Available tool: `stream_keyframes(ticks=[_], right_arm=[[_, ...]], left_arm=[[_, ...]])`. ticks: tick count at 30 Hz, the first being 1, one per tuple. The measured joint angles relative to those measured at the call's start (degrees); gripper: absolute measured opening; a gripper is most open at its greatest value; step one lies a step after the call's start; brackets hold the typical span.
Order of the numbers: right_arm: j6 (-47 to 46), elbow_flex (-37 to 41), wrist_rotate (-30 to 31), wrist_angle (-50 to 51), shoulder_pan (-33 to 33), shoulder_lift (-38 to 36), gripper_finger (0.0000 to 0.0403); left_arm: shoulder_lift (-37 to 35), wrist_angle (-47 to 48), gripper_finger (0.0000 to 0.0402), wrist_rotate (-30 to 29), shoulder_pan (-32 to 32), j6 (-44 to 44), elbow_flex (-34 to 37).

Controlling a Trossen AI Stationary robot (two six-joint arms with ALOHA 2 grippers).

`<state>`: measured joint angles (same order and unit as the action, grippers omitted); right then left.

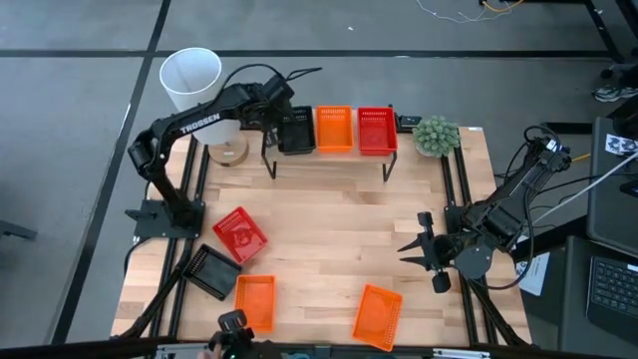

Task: Stack baskets on shelf by color
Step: Stack the right black basket on top of the black basket on the shelf

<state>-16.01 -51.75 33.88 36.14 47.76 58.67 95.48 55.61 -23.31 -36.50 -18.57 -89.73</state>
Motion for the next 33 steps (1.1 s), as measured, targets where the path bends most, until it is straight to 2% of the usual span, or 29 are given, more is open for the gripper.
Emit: stream_keyframes(ticks=[8,14,16,20,22,28,33], right_arm=[[0.0,0.0,0.0,0.0,0.0,0.0,0.0091],[0.2,0.0,0.0,0.0,0.0,0.0,0.0091],[0.2,0.0,0.0,0.0,0.0,0.0,0.0091],[0.2,0.0,0.0,0.0,0.0,0.0,0.0091],[0.2,0.0,0.1,0.0,0.0,0.0,0.0091],[0.2,0.0,0.0,0.0,0.0,0.0,0.0091],[0.2,0.0,0.0,0.0,0.0,0.0,0.0091]], left_arm=[[-0.8,-1.7,0.0072,-6.3,0.4,0.3,0.0],[-2.7,-2.4,0.0072,-7.5,3.9,1.7,-2.8],[-3.4,-2.4,0.0072,-5.7,5.3,3.7,-3.5],[-3.7,-1.5,0.0072,2.9,8.8,5.0,-3.9],[-3.6,0.3,0.0072,5.1,10.2,4.9,-3.8],[-2.8,1.3,0.0069,4.4,13.5,4.6,-2.8],[-2.8,5.0,0.0067,2.6,13.4,3.9,-2.1]])
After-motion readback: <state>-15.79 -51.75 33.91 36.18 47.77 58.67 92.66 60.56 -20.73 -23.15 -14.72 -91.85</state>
